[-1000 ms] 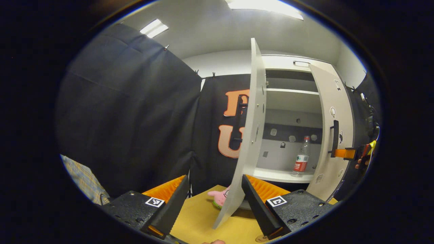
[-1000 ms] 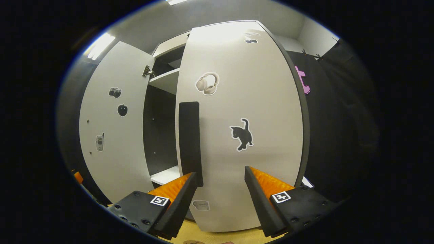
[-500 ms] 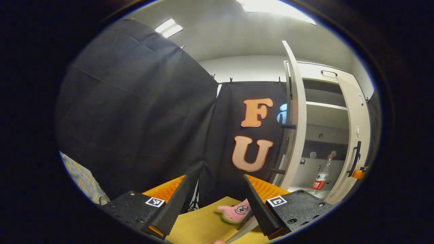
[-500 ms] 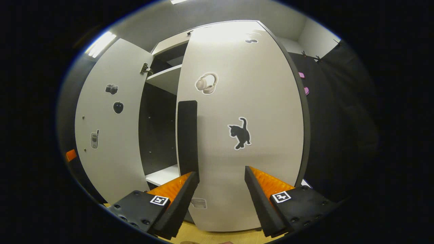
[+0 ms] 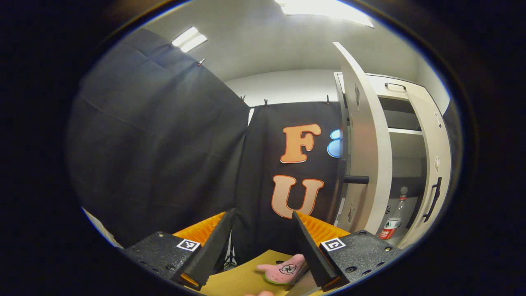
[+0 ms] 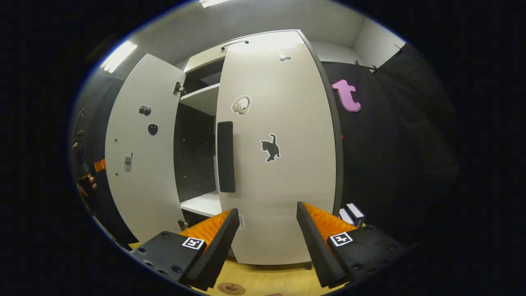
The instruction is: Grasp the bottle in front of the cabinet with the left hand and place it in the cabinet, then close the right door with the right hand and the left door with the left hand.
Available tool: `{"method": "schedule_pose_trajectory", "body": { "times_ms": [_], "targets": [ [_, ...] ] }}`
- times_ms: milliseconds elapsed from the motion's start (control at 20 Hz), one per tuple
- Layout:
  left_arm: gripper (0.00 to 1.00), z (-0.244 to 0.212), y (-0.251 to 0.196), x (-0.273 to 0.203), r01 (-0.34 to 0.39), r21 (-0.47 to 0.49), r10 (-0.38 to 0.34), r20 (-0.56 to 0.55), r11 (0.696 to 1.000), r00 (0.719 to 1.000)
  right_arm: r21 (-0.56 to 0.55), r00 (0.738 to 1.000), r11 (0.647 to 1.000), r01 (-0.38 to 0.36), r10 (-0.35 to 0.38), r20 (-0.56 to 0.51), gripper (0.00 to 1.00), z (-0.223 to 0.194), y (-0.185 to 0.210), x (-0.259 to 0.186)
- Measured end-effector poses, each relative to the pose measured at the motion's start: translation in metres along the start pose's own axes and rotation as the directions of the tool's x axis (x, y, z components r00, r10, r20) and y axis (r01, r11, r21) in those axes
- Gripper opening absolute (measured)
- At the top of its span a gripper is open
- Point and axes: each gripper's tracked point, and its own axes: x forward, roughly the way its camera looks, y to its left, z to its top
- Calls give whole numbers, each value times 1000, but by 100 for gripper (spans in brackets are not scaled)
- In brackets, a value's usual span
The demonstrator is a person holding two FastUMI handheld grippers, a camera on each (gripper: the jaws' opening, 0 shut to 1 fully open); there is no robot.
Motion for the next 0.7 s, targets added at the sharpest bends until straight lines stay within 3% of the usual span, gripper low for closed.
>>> {"method": "schedule_pose_trajectory", "body": {
  "times_ms": [100, 200, 250, 400, 700],
  "targets": [
    [92, -3, 0, -2, 2, 5, -2, -10, 1000, 1000, 19, 1000, 1000, 17, -16, -20, 95, -6, -8, -6],
    [87, -7, -4, 0, 29, -14, -30, -32, 999, 999, 25, 999, 999, 37, -37, -25, 94, -9, -16, -11],
    [92, -8, -6, 0, 41, -29, -42, -40, 999, 998, 24, 999, 999, 49, -48, -23, 94, -8, -20, -15],
    [87, -11, -15, -6, 78, -86, -82, -51, 993, 995, 34, 997, 997, 72, -72, -13, 95, -4, -30, -23],
    [91, -8, -61, -25, 216, -70, -219, -46, 974, 975, 4, 990, 990, 139, -139, 2, 94, 4, -47, -41]
  ]
}}
